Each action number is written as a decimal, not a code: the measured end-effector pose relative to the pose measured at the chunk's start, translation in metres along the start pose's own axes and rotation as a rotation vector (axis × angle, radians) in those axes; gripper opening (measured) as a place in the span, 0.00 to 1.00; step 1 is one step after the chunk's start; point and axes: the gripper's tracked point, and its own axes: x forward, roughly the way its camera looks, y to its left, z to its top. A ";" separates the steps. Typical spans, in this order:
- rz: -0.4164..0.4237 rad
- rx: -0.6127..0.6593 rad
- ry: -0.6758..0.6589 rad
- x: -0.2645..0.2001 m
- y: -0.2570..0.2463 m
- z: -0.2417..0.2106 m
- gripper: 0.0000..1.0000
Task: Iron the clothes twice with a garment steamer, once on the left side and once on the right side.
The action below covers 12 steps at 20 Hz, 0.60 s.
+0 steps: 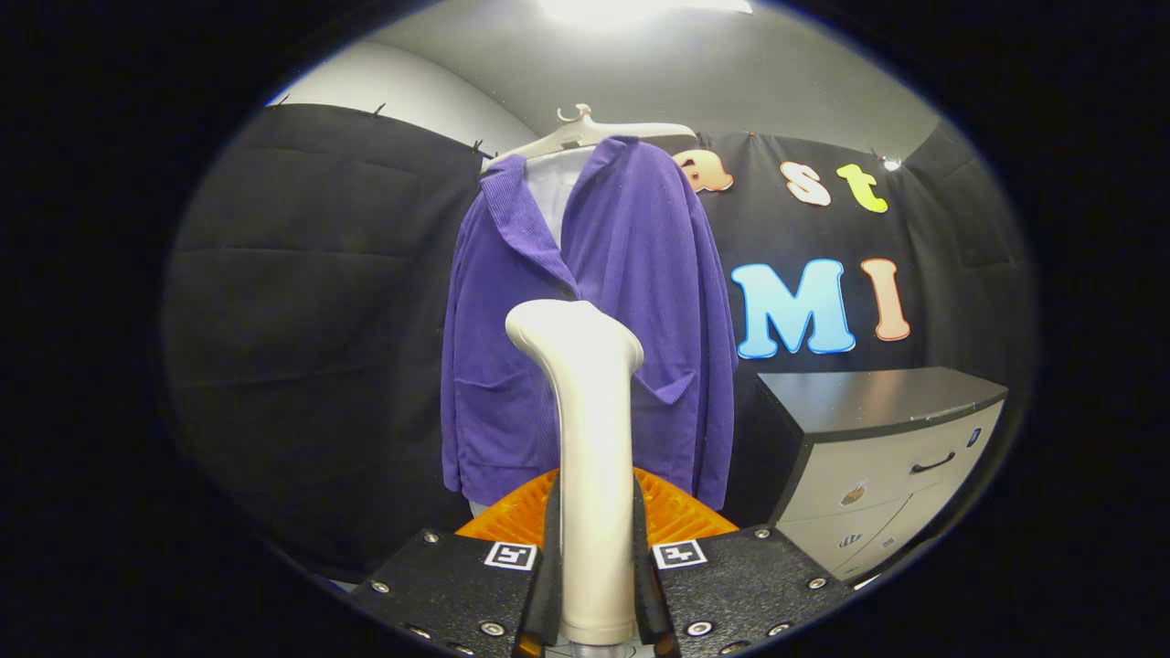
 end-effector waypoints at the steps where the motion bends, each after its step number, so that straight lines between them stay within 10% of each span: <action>1: 0.010 0.000 -0.019 0.002 0.005 0.013 0.32; 12: 0.064 -0.003 -0.251 0.054 0.059 0.156 0.31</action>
